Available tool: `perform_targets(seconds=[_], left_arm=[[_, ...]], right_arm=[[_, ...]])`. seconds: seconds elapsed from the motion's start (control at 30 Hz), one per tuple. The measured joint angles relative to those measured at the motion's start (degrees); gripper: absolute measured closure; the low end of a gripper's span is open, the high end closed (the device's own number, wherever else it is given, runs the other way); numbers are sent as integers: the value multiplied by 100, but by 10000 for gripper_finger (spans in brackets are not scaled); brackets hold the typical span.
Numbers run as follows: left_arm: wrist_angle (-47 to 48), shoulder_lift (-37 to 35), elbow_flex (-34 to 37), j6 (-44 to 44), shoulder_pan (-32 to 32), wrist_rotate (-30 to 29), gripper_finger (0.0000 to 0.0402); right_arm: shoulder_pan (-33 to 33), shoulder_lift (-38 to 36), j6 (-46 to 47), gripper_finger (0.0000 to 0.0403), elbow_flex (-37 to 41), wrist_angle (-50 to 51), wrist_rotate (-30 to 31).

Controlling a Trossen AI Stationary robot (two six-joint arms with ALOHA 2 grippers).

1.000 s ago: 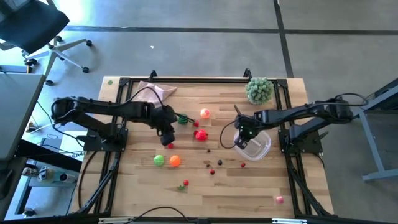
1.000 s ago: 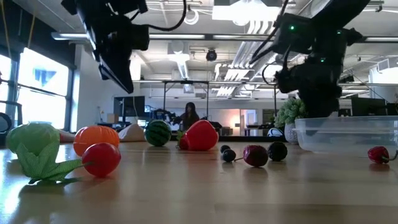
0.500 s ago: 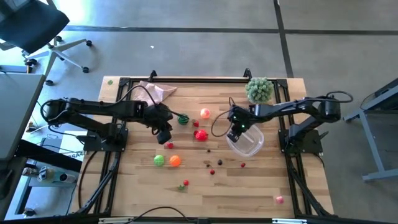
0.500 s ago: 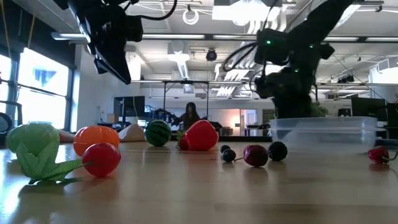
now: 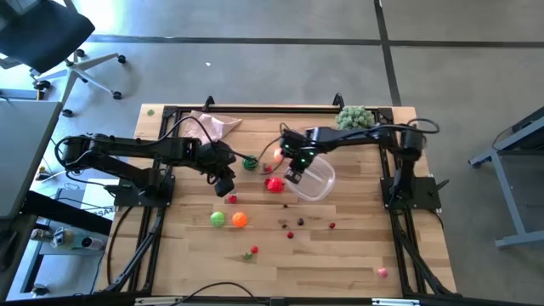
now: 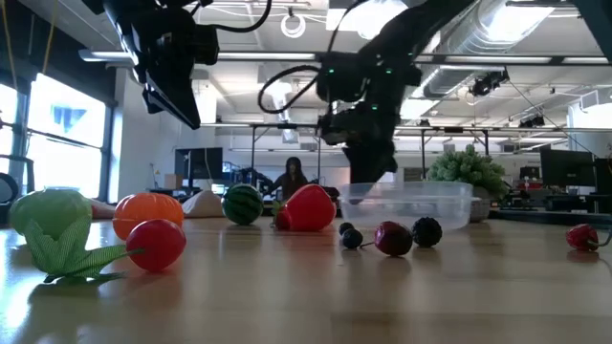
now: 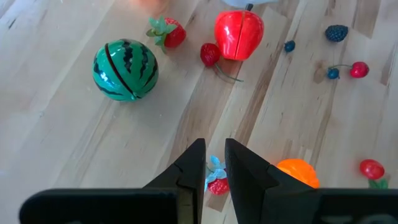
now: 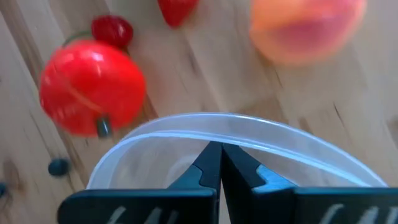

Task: Pick and placing Produce into tupperware
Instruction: Move the transparent bin to the center of the table

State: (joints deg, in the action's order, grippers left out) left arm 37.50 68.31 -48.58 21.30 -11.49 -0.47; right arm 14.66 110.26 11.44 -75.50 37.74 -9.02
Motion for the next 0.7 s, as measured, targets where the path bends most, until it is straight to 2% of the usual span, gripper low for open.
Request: perform_targets(seconds=[0.33,0.7], left_arm=[[24,0,-2,-4,0,41,351],[127,2,-4,-143,0,36,351]], right_arm=[[9,986,-295,402,-1472,526,4],[324,1047,-295,402,-1594,345,46]])
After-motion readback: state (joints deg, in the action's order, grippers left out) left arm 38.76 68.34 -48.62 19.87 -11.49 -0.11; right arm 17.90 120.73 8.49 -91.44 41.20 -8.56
